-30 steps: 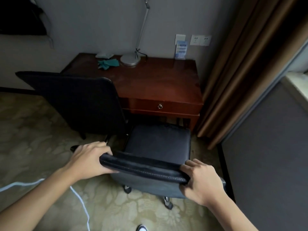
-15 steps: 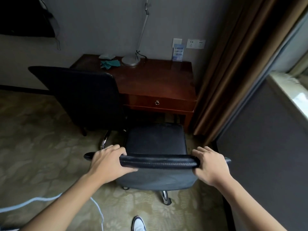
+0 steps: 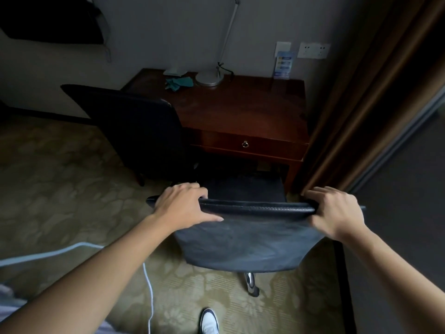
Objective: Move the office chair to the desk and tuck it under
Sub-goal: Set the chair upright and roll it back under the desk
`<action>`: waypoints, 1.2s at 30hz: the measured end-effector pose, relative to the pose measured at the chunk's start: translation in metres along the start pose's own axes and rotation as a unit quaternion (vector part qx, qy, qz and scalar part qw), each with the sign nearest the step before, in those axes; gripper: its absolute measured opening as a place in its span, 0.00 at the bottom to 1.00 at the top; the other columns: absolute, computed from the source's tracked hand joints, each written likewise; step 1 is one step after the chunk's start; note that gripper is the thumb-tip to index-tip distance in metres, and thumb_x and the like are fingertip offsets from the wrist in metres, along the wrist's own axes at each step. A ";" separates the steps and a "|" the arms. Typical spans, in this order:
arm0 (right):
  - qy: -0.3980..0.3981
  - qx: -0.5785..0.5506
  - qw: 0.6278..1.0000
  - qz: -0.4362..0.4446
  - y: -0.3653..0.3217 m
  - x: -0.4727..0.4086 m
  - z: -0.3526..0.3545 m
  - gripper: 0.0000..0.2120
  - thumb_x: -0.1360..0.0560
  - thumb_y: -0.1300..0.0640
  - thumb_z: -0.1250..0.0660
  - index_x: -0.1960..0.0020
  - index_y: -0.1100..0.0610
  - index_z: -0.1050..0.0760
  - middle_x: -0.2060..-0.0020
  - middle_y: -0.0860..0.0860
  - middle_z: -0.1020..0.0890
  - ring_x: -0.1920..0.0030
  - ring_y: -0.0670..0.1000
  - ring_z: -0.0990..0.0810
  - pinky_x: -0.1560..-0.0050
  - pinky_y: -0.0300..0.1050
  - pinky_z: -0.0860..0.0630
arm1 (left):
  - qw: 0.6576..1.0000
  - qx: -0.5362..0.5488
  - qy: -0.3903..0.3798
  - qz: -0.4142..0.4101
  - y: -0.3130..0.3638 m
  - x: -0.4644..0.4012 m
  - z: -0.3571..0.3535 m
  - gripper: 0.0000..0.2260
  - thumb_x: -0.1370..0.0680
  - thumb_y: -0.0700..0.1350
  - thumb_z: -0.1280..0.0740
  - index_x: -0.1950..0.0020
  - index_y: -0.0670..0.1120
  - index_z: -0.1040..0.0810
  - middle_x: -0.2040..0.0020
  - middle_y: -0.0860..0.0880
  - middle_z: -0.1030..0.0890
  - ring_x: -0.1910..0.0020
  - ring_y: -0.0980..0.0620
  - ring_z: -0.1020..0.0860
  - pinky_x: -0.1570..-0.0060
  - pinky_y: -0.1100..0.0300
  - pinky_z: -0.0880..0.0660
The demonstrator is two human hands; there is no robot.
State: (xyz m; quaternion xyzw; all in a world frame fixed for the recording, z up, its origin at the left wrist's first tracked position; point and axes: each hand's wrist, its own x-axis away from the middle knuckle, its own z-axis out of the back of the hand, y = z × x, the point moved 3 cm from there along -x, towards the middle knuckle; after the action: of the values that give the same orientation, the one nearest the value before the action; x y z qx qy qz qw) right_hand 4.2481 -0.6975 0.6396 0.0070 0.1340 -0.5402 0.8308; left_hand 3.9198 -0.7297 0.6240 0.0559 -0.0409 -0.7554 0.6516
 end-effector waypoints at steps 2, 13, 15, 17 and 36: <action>0.000 0.001 1.000 0.005 0.000 -0.005 0.000 0.22 0.45 0.44 0.41 0.59 0.52 0.18 0.67 0.48 0.19 0.63 0.56 0.19 0.71 0.44 0.29 | 1.000 0.003 -0.001 -0.007 -0.003 -0.008 0.002 0.29 0.42 0.82 0.43 0.63 0.58 0.28 0.63 0.59 0.26 0.61 0.55 0.25 0.62 0.57 0.31; -0.029 0.014 0.999 0.032 -0.004 -0.043 -0.013 0.13 0.43 0.47 0.36 0.63 0.53 0.23 0.68 0.48 0.22 0.62 0.56 0.20 0.70 0.42 0.40 | 0.999 -0.014 0.035 -0.037 -0.030 -0.039 0.009 0.29 0.40 0.79 0.39 0.62 0.54 0.22 0.65 0.60 0.28 0.63 0.55 0.23 0.64 0.59 0.28; -0.025 0.012 0.999 0.033 -0.004 -0.052 -0.016 0.13 0.42 0.47 0.36 0.62 0.53 0.23 0.68 0.48 0.22 0.62 0.55 0.21 0.70 0.43 0.40 | 0.997 -0.021 0.049 -0.049 -0.035 -0.046 0.010 0.29 0.39 0.78 0.36 0.62 0.52 0.21 0.66 0.60 0.28 0.64 0.54 0.22 0.65 0.59 0.27; -0.012 0.004 0.999 0.037 -0.003 -0.059 -0.018 0.14 0.42 0.45 0.38 0.64 0.54 0.24 0.69 0.48 0.22 0.63 0.56 0.21 0.70 0.42 0.40 | 0.996 -0.024 0.060 -0.061 -0.038 -0.053 0.010 0.28 0.38 0.76 0.35 0.62 0.51 0.20 0.66 0.59 0.27 0.65 0.53 0.22 0.66 0.59 0.26; 0.049 0.023 0.999 0.010 0.028 -0.136 -0.035 0.15 0.44 0.49 0.36 0.62 0.55 0.21 0.67 0.51 0.20 0.61 0.60 0.20 0.69 0.44 0.37 | 0.994 -0.021 0.065 -0.090 -0.054 -0.148 0.013 0.34 0.38 0.79 0.39 0.54 0.50 0.19 0.62 0.59 0.27 0.65 0.56 0.29 0.63 0.58 0.28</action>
State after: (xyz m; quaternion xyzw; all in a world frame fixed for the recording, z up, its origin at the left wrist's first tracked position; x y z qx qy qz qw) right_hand 4.2145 -0.5588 0.6334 0.0534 0.1622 -0.5341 0.8280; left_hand 3.8864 -0.5754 0.6338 0.0949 0.0229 -0.8062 0.5835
